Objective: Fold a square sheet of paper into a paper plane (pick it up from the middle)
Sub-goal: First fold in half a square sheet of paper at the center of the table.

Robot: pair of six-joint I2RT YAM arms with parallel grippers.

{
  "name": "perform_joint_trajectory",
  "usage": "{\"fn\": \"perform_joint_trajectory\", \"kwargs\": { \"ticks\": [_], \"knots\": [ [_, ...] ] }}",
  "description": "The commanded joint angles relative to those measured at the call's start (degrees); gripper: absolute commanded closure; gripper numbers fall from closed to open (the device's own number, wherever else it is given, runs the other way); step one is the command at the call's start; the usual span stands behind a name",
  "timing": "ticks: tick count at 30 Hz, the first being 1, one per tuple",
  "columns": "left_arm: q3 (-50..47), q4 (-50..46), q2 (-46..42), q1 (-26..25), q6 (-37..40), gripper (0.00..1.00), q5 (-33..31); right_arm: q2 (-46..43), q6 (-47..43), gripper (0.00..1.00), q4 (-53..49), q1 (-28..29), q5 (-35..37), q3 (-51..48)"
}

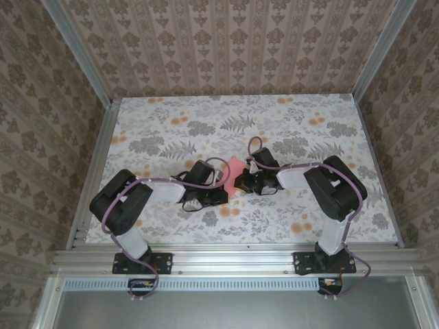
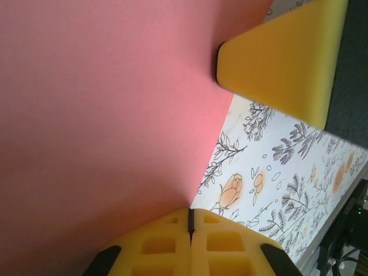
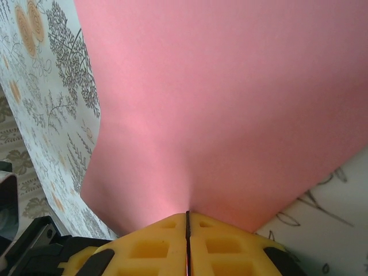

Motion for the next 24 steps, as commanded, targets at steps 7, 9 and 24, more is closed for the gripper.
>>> {"fn": "perform_joint_trajectory", "kwargs": {
  "ticks": [7,9,24],
  "knots": [
    [-4.0,-9.9,2.6,0.3,-0.4,1.00,-3.0,3.6,-4.9,0.89,-4.0,-6.7,3.0,3.3],
    [-4.0,-9.8,2.7,0.3,-0.4,1.00,-3.0,4.3,-5.5,0.89,-4.3,-7.6,3.1,3.8],
    [-2.0,-10.2,2.1,0.2,0.0,1.00,-2.1,4.1,-11.0,0.87,-11.2,-15.0,5.2,10.7]
  ]
}}
